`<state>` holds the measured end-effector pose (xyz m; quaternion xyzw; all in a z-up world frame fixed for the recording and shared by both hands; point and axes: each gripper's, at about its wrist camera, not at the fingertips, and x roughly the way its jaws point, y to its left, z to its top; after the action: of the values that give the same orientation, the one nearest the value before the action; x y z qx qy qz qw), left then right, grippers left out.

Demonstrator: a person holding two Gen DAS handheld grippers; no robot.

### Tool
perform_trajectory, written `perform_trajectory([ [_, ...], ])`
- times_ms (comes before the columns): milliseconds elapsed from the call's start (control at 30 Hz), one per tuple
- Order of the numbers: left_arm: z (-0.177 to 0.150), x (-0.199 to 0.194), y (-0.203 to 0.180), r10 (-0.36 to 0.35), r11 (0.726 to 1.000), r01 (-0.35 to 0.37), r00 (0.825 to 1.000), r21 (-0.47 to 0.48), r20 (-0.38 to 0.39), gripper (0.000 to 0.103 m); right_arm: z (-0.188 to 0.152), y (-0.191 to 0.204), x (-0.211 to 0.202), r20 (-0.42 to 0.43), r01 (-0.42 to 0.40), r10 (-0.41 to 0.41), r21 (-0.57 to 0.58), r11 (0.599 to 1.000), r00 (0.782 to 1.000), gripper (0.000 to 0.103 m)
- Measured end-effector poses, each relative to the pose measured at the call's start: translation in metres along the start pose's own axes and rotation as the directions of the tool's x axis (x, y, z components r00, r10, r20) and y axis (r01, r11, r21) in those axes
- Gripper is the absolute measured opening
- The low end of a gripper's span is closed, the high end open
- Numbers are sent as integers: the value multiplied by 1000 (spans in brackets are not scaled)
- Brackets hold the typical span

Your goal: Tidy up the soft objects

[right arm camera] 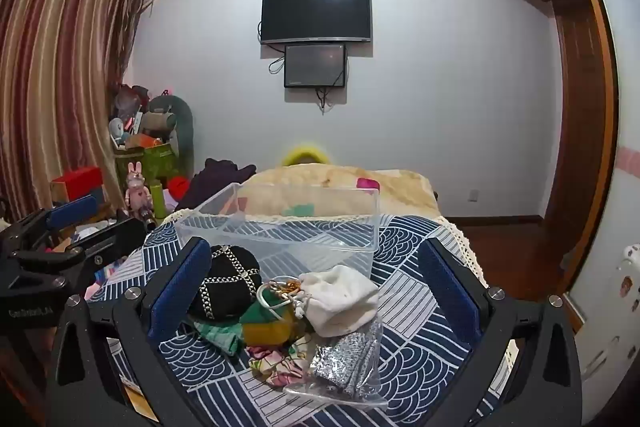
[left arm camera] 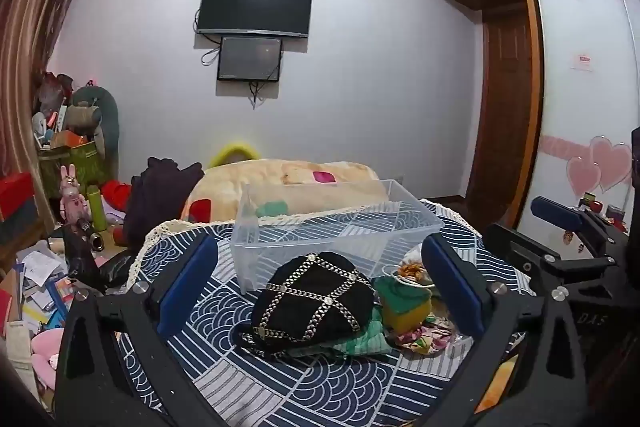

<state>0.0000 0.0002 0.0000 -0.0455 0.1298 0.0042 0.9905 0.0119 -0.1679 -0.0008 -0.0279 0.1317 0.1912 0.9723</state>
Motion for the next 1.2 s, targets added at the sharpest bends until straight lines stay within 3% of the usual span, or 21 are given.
perform_trajectory([
  [1200, 3, -12, -1, 0, 1000, 0, 999, 2, 44, 103, 1, -1, -10, 20, -4, 4, 8, 1000, 1000, 103],
])
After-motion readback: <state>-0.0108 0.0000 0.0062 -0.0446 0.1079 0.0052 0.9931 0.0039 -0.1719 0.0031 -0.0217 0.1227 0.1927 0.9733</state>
